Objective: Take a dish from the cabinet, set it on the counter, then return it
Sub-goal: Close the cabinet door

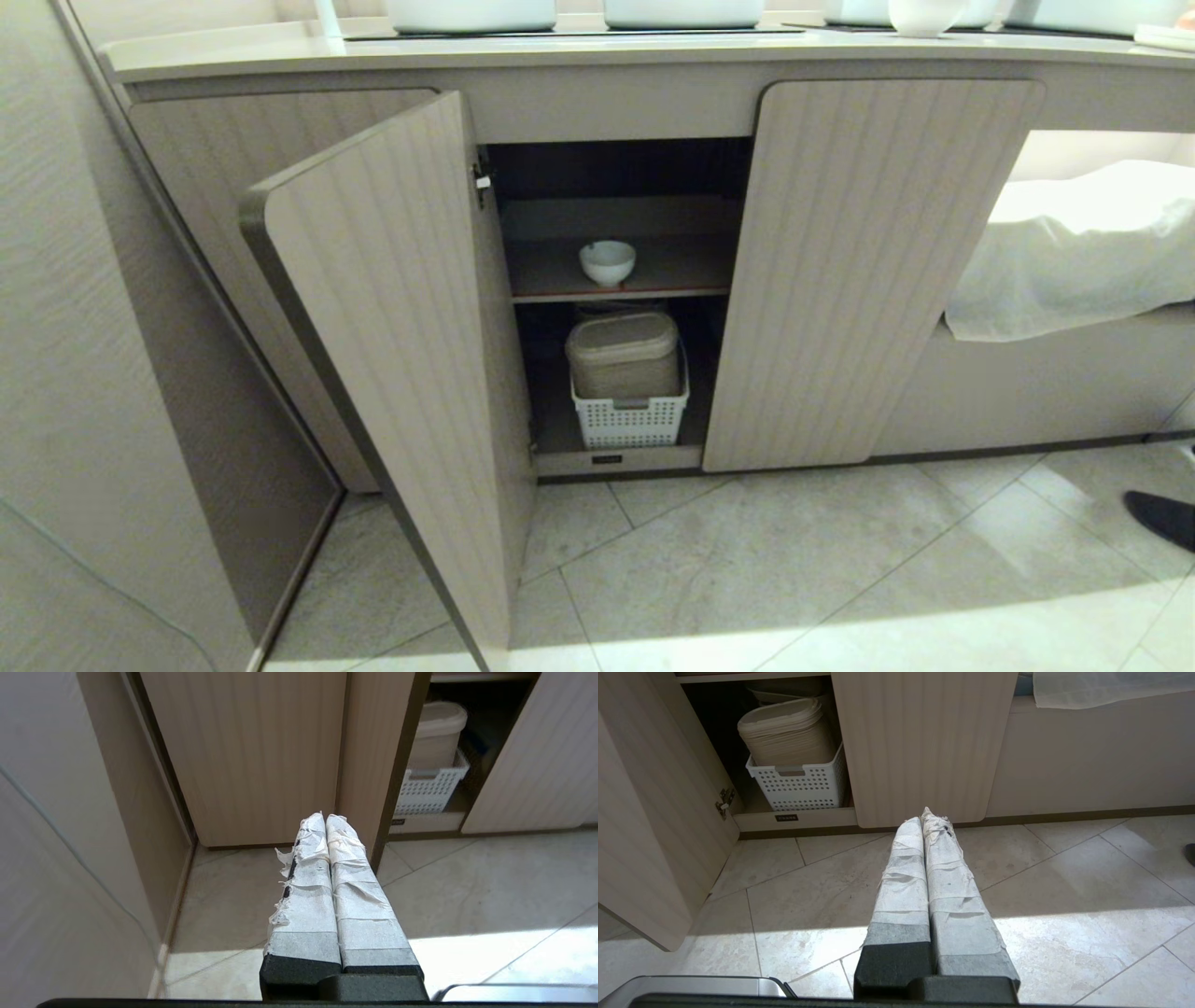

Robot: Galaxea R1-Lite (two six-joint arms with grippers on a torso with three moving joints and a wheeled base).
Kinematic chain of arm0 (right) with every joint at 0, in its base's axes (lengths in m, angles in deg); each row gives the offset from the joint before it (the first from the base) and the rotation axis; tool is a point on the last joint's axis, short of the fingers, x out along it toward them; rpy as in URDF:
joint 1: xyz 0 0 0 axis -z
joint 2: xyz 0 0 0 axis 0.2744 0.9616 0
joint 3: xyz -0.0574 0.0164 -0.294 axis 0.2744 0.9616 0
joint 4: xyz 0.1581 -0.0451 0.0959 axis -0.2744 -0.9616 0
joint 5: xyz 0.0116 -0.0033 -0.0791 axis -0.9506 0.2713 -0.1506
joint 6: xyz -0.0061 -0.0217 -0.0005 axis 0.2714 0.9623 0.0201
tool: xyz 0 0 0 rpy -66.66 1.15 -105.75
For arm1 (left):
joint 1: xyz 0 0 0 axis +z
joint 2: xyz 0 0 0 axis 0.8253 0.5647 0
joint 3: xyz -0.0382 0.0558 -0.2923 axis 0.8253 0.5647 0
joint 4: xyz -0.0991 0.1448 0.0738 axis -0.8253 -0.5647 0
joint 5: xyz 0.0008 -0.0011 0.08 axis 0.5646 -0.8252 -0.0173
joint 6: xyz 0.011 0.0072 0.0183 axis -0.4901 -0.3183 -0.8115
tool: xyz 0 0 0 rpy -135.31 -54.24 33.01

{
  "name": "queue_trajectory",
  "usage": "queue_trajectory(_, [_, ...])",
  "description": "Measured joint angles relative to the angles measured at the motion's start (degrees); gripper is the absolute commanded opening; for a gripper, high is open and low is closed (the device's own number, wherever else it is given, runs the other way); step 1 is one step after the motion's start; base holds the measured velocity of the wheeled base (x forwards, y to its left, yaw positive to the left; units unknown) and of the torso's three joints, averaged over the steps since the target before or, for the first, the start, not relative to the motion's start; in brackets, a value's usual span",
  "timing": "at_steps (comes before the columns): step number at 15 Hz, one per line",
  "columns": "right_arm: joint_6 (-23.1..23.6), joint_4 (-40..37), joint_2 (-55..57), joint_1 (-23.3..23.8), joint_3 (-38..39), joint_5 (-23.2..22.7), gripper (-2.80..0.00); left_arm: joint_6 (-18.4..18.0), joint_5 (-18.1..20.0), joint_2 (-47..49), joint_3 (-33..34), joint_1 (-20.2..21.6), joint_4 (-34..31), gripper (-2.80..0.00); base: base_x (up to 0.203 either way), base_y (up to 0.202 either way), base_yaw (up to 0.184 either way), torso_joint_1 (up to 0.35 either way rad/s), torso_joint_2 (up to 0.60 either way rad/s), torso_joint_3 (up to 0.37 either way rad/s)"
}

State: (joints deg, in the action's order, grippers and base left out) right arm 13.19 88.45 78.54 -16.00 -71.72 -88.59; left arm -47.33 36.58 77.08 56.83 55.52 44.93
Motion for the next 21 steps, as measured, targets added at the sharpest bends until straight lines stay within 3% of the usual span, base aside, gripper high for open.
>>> queue_trajectory(3, [0.00, 0.02, 0.00, 0.00, 0.00, 0.00, -2.80, -3.67, 0.26, 0.00, 0.00, 0.00, -0.05, -2.80, 0.000, 0.000, 0.000, 0.000, 0.00, 0.000])
queue_trajectory(7, [0.00, 0.00, 0.00, 0.00, 0.00, 0.02, -2.80, -3.29, 0.27, 0.00, -0.11, 0.00, 0.39, -2.80, 0.000, 0.000, 0.000, 0.000, 0.00, 0.000])
queue_trajectory(13, [0.01, 0.02, 0.00, 0.00, 0.00, 0.00, -2.80, -3.27, -1.77, 0.00, -7.25, 0.10, 0.31, -2.80, 0.000, 0.000, 0.000, 0.000, 0.00, 0.000])
queue_trajectory(21, [0.00, 0.02, 0.00, 0.00, 0.00, 0.01, -2.80, -4.77, -9.95, 2.72, -22.45, 0.07, -17.22, -2.80, 0.000, 0.000, 0.000, 0.000, 0.00, 0.000])
